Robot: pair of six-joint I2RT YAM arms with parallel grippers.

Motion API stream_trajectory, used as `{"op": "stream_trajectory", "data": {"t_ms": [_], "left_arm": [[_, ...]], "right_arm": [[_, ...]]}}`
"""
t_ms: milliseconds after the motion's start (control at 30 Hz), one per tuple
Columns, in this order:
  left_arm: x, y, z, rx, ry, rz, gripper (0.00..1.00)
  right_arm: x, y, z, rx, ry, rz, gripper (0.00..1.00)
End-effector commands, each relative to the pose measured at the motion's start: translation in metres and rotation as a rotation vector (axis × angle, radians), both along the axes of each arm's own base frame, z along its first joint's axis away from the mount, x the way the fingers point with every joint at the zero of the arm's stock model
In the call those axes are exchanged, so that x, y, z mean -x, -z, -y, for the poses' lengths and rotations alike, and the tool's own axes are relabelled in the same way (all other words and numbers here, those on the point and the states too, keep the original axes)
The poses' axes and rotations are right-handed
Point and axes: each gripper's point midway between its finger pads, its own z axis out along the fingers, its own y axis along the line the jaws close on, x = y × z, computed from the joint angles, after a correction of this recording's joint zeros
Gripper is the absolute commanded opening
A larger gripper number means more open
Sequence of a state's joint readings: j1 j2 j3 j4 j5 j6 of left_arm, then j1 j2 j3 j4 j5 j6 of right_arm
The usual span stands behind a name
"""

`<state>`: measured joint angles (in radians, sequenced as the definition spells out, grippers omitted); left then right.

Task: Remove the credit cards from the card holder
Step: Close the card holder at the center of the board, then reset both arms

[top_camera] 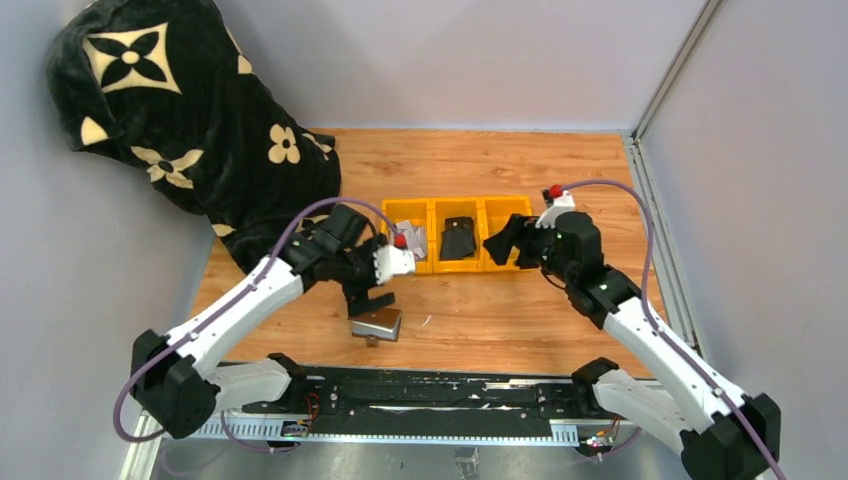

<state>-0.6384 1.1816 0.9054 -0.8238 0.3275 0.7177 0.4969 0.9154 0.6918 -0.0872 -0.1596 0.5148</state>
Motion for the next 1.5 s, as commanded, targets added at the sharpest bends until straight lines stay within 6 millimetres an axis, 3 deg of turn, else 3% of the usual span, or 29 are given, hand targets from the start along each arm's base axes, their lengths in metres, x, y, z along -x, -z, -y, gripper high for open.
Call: {"op": "stream_trajectory", "data": {"t_ms": [0, 133, 267, 400, 633, 767, 1100, 1167, 1300, 1400, 1467], "left_arm": [[-0.024, -0.049, -0.017, 0.121, -0.168, 0.024, 1.00], [-0.079, -0.071, -0.054, 0.292, -0.444, 0.089, 1.00], [-0.120, -0.051, -0.106, 0.432, -0.743, 0.161, 1.00], [-0.144, -0.025, -0.142, 0.523, -0.931, 0.372, 1.00], [-0.154, -0.017, -0.153, 0.649, -1.016, 0.542, 1.00], [-0.153, -0.011, -0.165, 0.683, -1.056, 0.660, 1.00], [-0.158, -0.016, -0.171, 0.760, -1.111, 0.708, 1.00], [-0.157, -0.006, -0.170, 0.797, -1.110, 0.722, 1.00], [-0.157, 0.001, -0.168, 0.781, -1.100, 0.705, 1.00], [-0.167, 0.005, -0.172, 0.760, -1.155, 0.680, 1.00], [-0.171, 0.008, -0.171, 0.719, -1.165, 0.679, 1.00]], "right_arm": [[-0.016, -0.006, 0.071, 0.191, 0.272, 0.085, 0.83], [-0.017, -0.007, 0.152, 0.348, 0.652, 0.183, 0.87], [-0.005, 0.006, 0.208, 0.482, 0.915, 0.253, 0.90], [0.002, 0.029, 0.238, 0.584, 1.077, 0.258, 0.90], [0.003, 0.078, 0.267, 0.593, 1.197, 0.207, 0.90], [0.000, 0.097, 0.276, 0.618, 1.210, 0.192, 0.90], [-0.027, 0.094, 0.273, 0.615, 1.110, 0.279, 0.90], [-0.030, 0.097, 0.272, 0.610, 1.092, 0.292, 0.91], [-0.051, 0.098, 0.252, 0.654, 0.909, 0.347, 0.91], [-0.070, 0.120, 0.216, 0.699, 0.627, 0.357, 0.92], [-0.080, 0.111, 0.218, 0.723, 0.664, 0.433, 0.93]]}}
